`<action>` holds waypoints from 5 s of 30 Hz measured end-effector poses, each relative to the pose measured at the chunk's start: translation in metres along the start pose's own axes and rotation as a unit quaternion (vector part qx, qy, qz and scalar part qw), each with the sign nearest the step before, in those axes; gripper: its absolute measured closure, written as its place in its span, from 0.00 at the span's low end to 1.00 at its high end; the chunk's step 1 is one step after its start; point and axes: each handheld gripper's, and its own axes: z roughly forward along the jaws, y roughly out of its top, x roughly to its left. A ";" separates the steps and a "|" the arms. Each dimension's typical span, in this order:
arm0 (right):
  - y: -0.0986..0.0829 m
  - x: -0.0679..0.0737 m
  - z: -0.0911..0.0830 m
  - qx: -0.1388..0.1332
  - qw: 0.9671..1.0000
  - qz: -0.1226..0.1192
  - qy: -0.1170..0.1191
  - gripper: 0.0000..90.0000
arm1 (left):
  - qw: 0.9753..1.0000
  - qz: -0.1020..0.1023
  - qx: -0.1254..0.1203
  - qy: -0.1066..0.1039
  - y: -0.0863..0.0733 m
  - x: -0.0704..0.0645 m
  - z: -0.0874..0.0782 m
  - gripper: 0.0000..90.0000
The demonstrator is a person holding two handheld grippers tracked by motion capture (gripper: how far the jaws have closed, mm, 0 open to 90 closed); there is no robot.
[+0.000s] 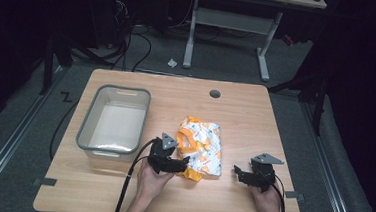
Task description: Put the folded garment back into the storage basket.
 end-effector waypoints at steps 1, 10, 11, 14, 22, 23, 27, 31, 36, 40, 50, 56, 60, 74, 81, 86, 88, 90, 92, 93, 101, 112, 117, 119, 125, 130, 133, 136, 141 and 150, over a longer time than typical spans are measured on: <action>0.000 0.000 0.000 0.000 1.000 -0.001 0.000 0.26 | 1.000 -0.003 -0.004 -0.002 0.001 0.000 0.002 0.21; 0.000 0.000 0.000 0.000 1.000 -0.002 0.001 0.26 | 1.000 -0.009 0.010 0.001 0.009 -0.001 0.017 0.21; 0.000 0.000 0.000 0.000 1.000 -0.002 0.001 0.26 | 1.000 -0.011 0.012 0.001 0.010 -0.001 0.018 0.21; 0.000 0.000 0.000 0.000 1.000 -0.002 0.001 0.26 | 1.000 -0.021 0.013 0.002 0.015 -0.001 0.024 0.21; 0.000 0.000 -0.001 0.000 1.000 -0.001 0.001 0.26 | 0.999 -0.022 0.023 0.027 0.022 -0.002 0.041 0.21; 0.000 0.000 -0.001 0.000 1.000 -0.002 0.001 0.26 | 0.999 -0.023 0.026 0.031 0.021 -0.002 0.044 0.20; -0.001 0.000 -0.001 0.000 1.000 -0.002 0.001 0.26 | 0.998 -0.029 0.044 0.041 0.019 -0.001 0.051 0.19; -0.001 0.000 -0.001 0.000 1.000 -0.002 0.001 0.26 | 0.997 -0.033 0.054 0.044 0.017 0.001 0.057 0.18; -0.001 0.000 -0.001 0.000 1.000 -0.002 0.001 0.26 | 0.995 -0.030 0.085 0.042 0.011 0.001 0.071 0.19; -0.001 0.000 -0.001 0.000 1.000 -0.001 0.001 0.26 | 0.996 -0.023 0.077 0.044 0.009 0.000 0.073 0.19; -0.001 0.000 -0.001 0.000 1.000 -0.001 0.001 0.26 | 0.997 -0.010 0.071 0.021 0.009 -0.006 0.069 0.46; -0.001 0.000 -0.001 0.000 1.000 -0.001 0.001 0.26 | 0.998 -0.014 0.060 0.010 0.007 -0.008 0.069 0.62; -0.001 0.000 -0.001 0.000 1.000 -0.001 0.001 0.26 | 0.998 -0.009 0.057 0.009 0.007 -0.008 0.070 0.68; -0.001 0.000 -0.001 0.000 1.000 -0.001 0.001 0.26 | 0.999 -0.020 0.043 -0.014 0.008 -0.003 0.065 0.76; -0.001 0.000 -0.001 0.000 1.000 -0.002 0.001 0.26 | 0.999 -0.018 0.021 -0.022 0.013 -0.003 0.052 0.76; 0.000 0.000 -0.001 0.000 1.000 -0.001 0.001 0.26 | 0.999 -0.019 0.011 -0.026 0.015 -0.002 0.044 0.76; -0.001 0.000 -0.001 0.000 1.000 -0.001 0.001 0.26 | 0.999 -0.017 0.008 -0.028 0.016 -0.002 0.040 0.76; -0.001 0.000 -0.001 0.000 1.000 -0.002 0.001 0.26 | 0.999 -0.016 0.003 -0.030 0.017 -0.003 0.037 0.77; -0.001 0.000 -0.001 0.000 1.000 -0.001 0.001 0.26 | 0.999 -0.015 -0.002 -0.032 0.018 -0.003 0.033 0.77; -0.001 0.000 -0.001 0.000 1.000 -0.002 0.001 0.26 | 0.999 -0.014 -0.004 -0.033 0.018 -0.003 0.032 0.77; -0.001 0.000 -0.001 0.000 1.000 -0.002 0.001 0.26 | 0.999 0.004 -0.016 -0.039 0.026 -0.009 0.019 0.79; 0.000 0.000 -0.001 0.001 1.000 -0.001 0.001 0.26 | 0.998 0.011 -0.037 -0.043 0.036 -0.008 -0.002 0.79; -0.001 0.000 -0.001 0.000 1.000 -0.001 0.001 0.26 | 0.997 0.003 -0.051 -0.053 0.039 -0.003 -0.013 0.79; -0.001 0.000 -0.001 0.000 1.000 -0.001 0.001 0.26 | 0.997 0.002 -0.052 -0.053 0.040 -0.001 -0.017 0.79; -0.001 0.000 -0.001 0.000 1.000 -0.001 0.001 0.26 | 0.997 0.006 -0.056 -0.048 0.042 0.002 -0.026 0.79; -0.001 0.000 -0.001 0.000 1.000 -0.002 0.001 0.26 | 0.997 0.008 -0.062 -0.048 0.044 0.007 -0.035 0.79; -0.001 0.000 -0.001 0.000 1.000 -0.002 0.001 0.26 | 0.997 0.005 -0.066 -0.050 0.046 0.011 -0.040 0.79; -0.001 0.000 -0.001 0.000 1.000 -0.001 0.001 0.26 | 0.996 0.006 -0.071 -0.046 0.048 0.014 -0.046 0.79; 0.000 0.000 -0.001 0.001 1.000 -0.001 0.001 0.26 | 0.995 -0.001 -0.084 -0.050 0.051 0.021 -0.056 0.79; 0.000 0.000 -0.001 0.000 1.000 -0.001 0.001 0.26 | 0.995 -0.010 -0.084 -0.051 0.053 0.034 -0.063 0.79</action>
